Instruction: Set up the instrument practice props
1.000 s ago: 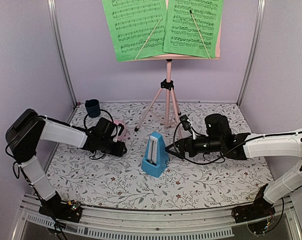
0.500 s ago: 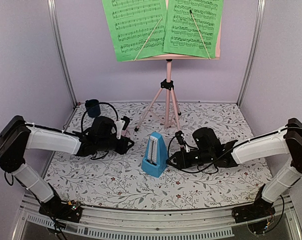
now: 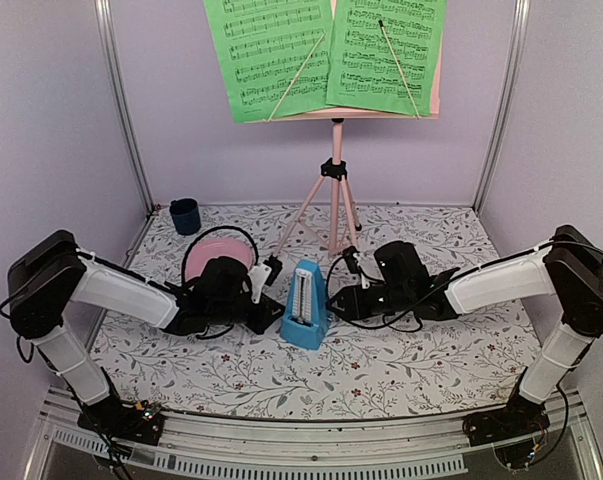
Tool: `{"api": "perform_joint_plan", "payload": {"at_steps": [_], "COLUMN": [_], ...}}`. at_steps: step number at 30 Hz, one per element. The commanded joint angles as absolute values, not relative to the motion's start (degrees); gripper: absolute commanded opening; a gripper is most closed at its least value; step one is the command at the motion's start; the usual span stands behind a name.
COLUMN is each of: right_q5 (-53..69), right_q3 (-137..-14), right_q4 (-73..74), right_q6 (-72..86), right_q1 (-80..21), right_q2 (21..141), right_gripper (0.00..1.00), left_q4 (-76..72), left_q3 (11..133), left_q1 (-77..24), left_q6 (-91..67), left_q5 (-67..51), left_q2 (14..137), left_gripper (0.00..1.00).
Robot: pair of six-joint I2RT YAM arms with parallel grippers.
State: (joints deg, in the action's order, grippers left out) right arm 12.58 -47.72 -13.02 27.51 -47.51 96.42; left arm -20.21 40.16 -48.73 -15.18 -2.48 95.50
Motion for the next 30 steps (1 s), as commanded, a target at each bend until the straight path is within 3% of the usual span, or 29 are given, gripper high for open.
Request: {"api": "perform_joint_plan", "payload": {"at_steps": [1,18,23,30], "right_q5": [15.47,18.53,16.97,12.62], "right_q3": [-49.75,-40.72,-40.56,-45.2], "right_q4": [-18.34,-17.39,-17.33,-15.12], "right_q6": [26.31,23.61,23.63,23.77], "right_q1": [-45.38,-44.43,-48.41,-50.71], "right_q2": [98.07,83.09,80.16,83.74], "right_gripper": [0.43,0.92,0.99,0.99], "left_q4": [-25.65,-29.87,-31.07,-31.39], "left_q3": [37.84,36.79,37.54,38.23], "left_q1": [-51.66,-52.25,-52.37,-53.04], "left_q6": [-16.68,-19.14,-19.67,-19.77], "left_q5": [-3.87,-5.7,-6.72,-6.53], "left_q2": [92.47,93.52,95.07,95.57], "left_gripper": [0.2,0.21,0.21,0.21]}}
